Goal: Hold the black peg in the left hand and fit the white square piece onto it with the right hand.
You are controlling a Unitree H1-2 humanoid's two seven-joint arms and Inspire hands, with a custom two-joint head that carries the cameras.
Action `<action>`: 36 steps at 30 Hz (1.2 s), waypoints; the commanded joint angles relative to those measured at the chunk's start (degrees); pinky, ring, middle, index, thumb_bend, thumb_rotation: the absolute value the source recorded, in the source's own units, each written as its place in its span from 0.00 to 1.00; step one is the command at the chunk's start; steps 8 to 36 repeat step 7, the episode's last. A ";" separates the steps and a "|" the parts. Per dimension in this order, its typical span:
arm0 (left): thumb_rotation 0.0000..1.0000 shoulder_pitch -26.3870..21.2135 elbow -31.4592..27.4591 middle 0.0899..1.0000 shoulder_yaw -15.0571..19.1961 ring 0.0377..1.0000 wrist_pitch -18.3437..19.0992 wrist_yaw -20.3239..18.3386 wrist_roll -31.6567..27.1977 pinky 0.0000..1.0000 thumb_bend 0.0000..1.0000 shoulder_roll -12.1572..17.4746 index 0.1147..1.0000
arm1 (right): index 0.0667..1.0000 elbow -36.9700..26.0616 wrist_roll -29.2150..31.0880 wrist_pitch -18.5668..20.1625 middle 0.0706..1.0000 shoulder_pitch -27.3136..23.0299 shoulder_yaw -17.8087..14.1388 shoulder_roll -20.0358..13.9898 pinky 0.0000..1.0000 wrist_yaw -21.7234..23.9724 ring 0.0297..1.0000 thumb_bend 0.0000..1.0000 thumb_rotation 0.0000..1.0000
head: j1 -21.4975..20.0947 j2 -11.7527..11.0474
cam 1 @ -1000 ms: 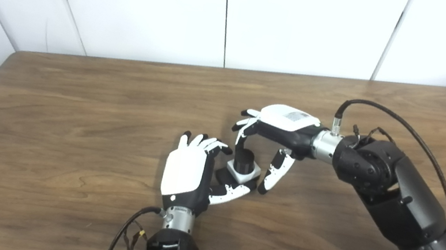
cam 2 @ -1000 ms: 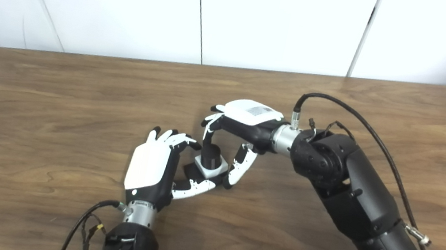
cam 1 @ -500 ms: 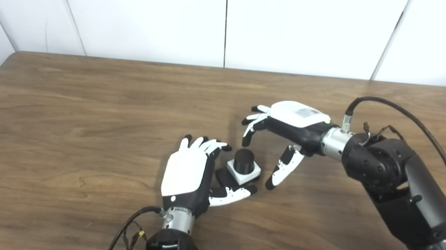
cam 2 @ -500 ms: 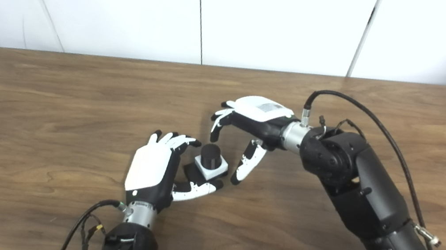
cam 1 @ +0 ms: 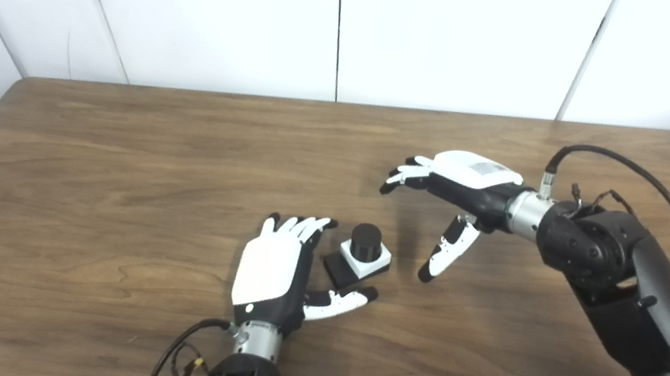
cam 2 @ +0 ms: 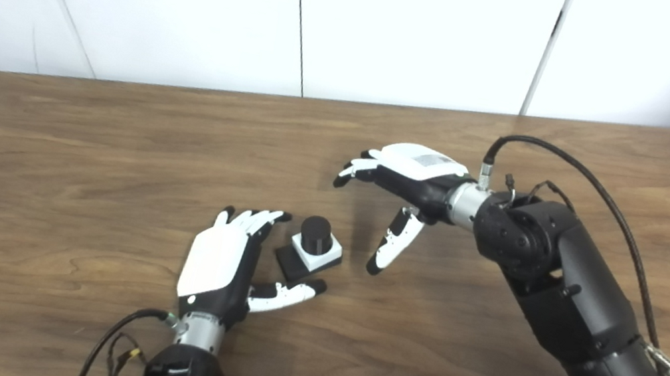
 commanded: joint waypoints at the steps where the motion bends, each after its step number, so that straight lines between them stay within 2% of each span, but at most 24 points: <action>1: 0.61 -0.43 -2.54 0.90 0.62 0.95 -0.64 -0.25 0.59 1.00 0.94 0.38 0.86 | 0.86 -1.25 0.29 1.09 0.94 -1.67 -1.58 -1.17 0.91 -0.50 1.00 1.00 0.26 | 0.07 0.07; 7: 0.68 -0.28 -4.40 1.00 3.77 1.00 -0.34 -1.61 -0.40 1.00 0.96 1.67 0.99 | 0.87 -2.53 1.70 4.52 0.94 0.41 -4.20 -1.64 0.91 -0.81 0.99 1.00 0.28 | -1.30 -0.14; 36: 0.68 -0.28 -4.40 1.00 3.77 1.00 -0.34 -1.61 -0.40 1.00 0.96 1.67 0.99 | 0.87 -2.53 1.70 4.52 0.94 0.41 -4.20 -1.64 0.91 -0.81 0.99 1.00 0.28 | -1.30 -0.14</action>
